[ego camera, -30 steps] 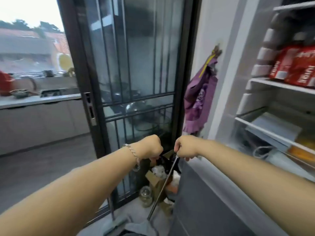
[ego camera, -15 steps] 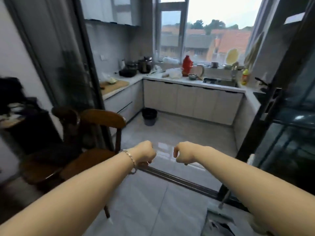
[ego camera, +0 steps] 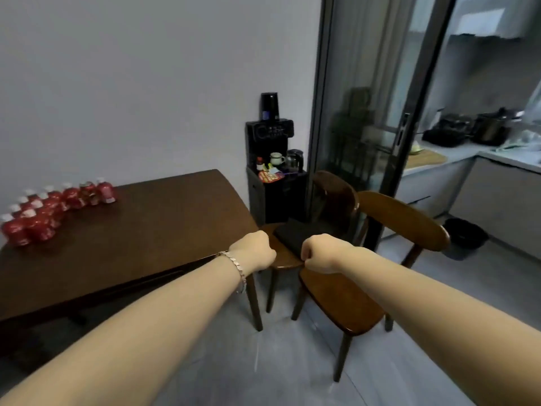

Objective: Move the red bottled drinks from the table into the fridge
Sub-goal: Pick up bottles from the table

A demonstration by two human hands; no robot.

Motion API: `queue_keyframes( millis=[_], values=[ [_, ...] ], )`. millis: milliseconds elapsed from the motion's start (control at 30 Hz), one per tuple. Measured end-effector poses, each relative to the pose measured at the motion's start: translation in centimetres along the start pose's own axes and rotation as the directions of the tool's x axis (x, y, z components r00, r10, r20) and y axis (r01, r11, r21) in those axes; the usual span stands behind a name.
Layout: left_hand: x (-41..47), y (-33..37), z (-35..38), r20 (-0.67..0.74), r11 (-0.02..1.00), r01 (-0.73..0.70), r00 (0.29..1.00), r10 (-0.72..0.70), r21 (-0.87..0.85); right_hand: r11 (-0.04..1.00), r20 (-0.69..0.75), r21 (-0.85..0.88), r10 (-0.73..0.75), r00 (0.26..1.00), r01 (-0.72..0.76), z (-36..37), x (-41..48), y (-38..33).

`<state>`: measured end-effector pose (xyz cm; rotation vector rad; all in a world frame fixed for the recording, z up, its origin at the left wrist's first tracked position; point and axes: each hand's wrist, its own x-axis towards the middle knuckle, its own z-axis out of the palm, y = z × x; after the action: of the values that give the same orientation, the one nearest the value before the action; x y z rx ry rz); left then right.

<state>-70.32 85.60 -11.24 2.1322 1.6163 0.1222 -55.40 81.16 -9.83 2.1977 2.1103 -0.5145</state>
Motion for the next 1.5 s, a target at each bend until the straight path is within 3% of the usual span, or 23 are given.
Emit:
queue_keyframes(
  millis=[167,433,733,833,1067,1267,1367,1500],
  values=[
    [3.4,-10.0,-4.4,-0.039,0.986,0.150,0.987,-0.153,-0.069,0.982,0.047,-0.057,-0.178,0.983,0.181,-0.1,10.0,-9.5],
    [13.7,-29.8,-14.7,-0.170,0.919,0.380,0.904,-0.393,-0.105,0.906,0.124,-0.108,-0.396,0.910,0.409,0.2,30.6,-28.0],
    [23.0,-50.2,-26.4,-0.221,0.817,0.548,0.787,-0.576,-0.178,0.827,0.213,-0.139,-0.512,0.832,0.544,-1.5,48.5,-48.2],
    [25.4,-55.7,-28.5,-0.231,0.811,0.555,0.778,-0.585,-0.185,0.810,0.211,-0.142,-0.537,0.817,0.569,-1.2,52.6,-52.5],
    [34.3,-70.1,-32.6,-0.223,0.828,0.532,0.797,-0.561,-0.179,0.851,0.225,-0.109,-0.483,0.846,0.514,1.9,65.0,-63.4],
    [43.1,-79.8,-33.9,-0.207,0.816,0.464,0.810,-0.548,-0.344,0.940,0.181,0.057,-0.340,0.923,0.335,5.7,75.1,-69.2],
    [47.9,-84.2,-32.8,-0.203,0.747,0.451,0.774,-0.600,-0.488,0.956,0.169,0.213,-0.240,0.956,0.202,8.2,80.1,-70.7],
    [53.2,-89.0,-31.4,-0.239,0.651,0.447,0.680,-0.693,-0.614,0.896,0.149,0.433,-0.177,0.973,0.096,11.5,86.9,-71.5]
  ],
)
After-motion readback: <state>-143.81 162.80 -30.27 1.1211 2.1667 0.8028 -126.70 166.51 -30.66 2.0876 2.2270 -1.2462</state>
